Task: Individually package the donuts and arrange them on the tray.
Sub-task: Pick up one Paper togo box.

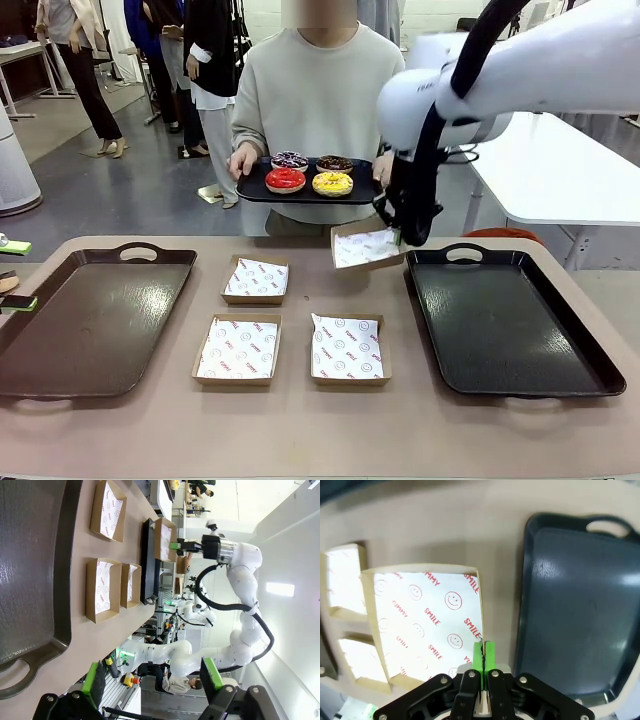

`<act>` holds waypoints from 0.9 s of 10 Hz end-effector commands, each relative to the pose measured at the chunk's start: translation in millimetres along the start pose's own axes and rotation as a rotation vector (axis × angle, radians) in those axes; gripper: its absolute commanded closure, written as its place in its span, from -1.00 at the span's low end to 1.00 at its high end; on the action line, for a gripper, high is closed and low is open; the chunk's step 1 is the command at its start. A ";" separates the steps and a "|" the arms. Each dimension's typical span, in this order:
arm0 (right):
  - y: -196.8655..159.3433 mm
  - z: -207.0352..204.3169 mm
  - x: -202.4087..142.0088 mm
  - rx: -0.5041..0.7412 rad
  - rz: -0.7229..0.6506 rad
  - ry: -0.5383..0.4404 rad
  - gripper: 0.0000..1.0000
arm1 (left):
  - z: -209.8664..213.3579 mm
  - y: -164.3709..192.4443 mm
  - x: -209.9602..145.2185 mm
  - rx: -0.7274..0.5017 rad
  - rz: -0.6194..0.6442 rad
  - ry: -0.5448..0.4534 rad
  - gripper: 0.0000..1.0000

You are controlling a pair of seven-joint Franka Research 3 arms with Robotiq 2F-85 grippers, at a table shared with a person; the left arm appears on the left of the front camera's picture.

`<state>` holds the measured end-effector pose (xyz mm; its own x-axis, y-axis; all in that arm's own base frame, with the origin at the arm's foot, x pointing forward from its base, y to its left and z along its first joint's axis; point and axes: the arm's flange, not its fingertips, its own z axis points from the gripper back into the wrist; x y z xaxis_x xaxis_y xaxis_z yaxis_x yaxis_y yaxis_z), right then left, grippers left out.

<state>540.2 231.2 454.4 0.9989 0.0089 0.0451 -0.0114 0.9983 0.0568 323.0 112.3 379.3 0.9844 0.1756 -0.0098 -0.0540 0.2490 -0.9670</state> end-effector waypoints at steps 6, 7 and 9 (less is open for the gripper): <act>1.3 58.0 2.9 0.000 -0.030 -0.010 1.00 | 1.2 -1.8 -0.4 -0.012 -0.003 -0.001 -1.00; -4.7 55.8 1.5 0.001 -0.021 -0.019 1.00 | 1.2 -1.8 -0.4 -0.012 -0.003 -0.001 -1.00; -4.7 55.8 1.5 0.001 -0.021 -0.019 1.00 | 1.2 -1.8 -0.4 -0.012 -0.003 -0.001 -1.00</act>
<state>539.3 224.9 512.2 0.9980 -0.0100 0.0628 0.0063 0.9982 0.0594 323.0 112.3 379.3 0.9844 0.1756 -0.0097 -0.0540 0.2490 -0.9670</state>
